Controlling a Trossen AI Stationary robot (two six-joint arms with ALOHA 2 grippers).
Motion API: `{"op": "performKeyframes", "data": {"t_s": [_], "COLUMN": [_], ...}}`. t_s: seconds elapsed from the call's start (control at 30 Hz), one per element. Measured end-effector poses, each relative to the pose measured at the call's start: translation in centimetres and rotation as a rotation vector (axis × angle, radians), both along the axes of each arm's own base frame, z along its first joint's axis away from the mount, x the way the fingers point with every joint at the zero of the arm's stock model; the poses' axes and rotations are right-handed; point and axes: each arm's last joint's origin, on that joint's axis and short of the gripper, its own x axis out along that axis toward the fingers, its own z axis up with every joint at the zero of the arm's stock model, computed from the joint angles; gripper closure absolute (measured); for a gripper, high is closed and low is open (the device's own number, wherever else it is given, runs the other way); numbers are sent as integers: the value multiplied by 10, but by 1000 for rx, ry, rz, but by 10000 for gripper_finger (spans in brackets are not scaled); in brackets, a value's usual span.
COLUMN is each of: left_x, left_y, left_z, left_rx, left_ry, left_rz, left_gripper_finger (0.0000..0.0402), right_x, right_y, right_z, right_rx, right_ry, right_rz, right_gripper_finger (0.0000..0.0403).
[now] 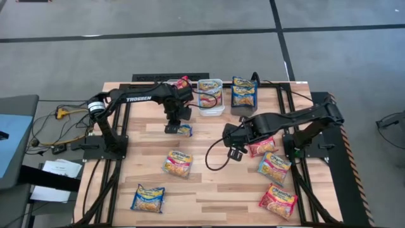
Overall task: Sort Maruchan noodles
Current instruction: Put the blue noodle pack into the black bin
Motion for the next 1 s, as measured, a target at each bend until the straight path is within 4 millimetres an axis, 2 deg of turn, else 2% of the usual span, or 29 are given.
{"op": "performKeyframes", "data": {"t_s": [0.57, 0.83, 1.0], "left_x": [14, 19, 21], "left_y": [-16, -27, -34], "left_z": [1, 1, 1], "left_rx": [26, 30, 29], "left_ry": [-67, -83, -84], "left_rz": [-40, -75, -96], "left_gripper_finger": [401, 401, 401], "right_x": [0, 10, 10], "right_y": [4, 9, 10], "right_z": [-1, 3, 3], "right_rx": [-4, 6, -15], "right_ry": [0, -84, -79], "right_rz": [41, 176, 246], "right_gripper_finger": [292, 292, 292]}}
